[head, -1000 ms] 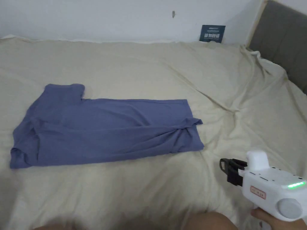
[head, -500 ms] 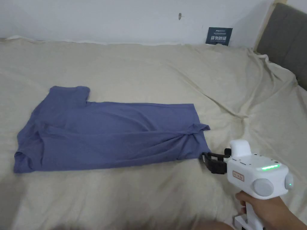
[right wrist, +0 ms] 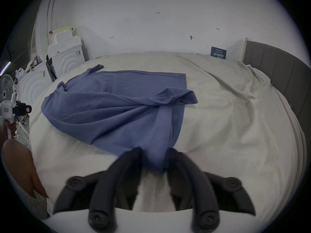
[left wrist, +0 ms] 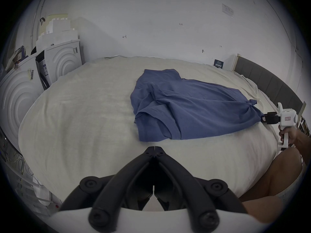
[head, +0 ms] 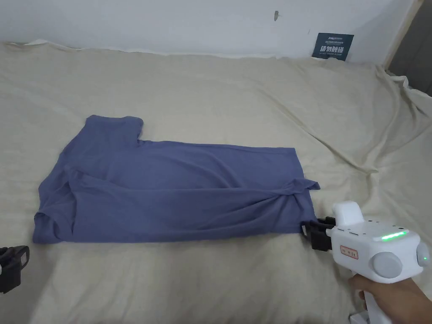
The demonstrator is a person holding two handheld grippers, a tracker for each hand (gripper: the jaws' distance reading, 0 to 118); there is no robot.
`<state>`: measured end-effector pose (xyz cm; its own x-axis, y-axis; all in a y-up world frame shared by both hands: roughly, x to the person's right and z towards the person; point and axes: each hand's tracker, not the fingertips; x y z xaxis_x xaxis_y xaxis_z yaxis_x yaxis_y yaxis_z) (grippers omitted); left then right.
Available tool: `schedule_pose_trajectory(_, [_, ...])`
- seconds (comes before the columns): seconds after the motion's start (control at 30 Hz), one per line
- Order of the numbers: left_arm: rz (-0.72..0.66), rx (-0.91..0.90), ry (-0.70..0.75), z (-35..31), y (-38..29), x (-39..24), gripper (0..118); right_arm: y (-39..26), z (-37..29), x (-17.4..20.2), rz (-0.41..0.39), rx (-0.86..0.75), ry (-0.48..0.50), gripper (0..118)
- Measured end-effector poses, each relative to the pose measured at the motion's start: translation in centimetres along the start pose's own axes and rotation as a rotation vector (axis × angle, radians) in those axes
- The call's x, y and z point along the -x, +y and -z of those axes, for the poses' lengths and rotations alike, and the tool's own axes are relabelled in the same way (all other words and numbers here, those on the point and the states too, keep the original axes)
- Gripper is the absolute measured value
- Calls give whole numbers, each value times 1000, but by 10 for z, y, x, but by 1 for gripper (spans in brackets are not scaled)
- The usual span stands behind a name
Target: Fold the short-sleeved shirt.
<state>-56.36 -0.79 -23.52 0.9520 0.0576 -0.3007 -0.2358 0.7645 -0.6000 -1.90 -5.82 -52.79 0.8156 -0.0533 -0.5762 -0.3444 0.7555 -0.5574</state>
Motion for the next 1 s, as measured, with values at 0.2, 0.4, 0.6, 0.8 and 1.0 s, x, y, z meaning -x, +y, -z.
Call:
schedule_pose_trajectory(0.2, [27, 15, -13, 8, 3, -4, 0, 11, -5, 2, -38, -20, 2, 8])
schedule_pose_trajectory(0.4, [24, 12, -3, 18, -1, 17, 0, 29, -19, 12, -66, -35, 29, 7])
schedule_pose_trajectory(0.6, [52, -58, 11, 30, 4, 18, 0, 36, -18, 21, -59, -24, 20, 7])
schedule_pose_trajectory(0.8, [86, -38, -9, 58, 19, 12, 100, 36, -21, 24, -47, -12, 18, 7])
schedule_pose_trajectory(1.0, [12, 25, -21, 92, 33, 11, 100, 37, -22, 24, -31, -4, 19, 7])
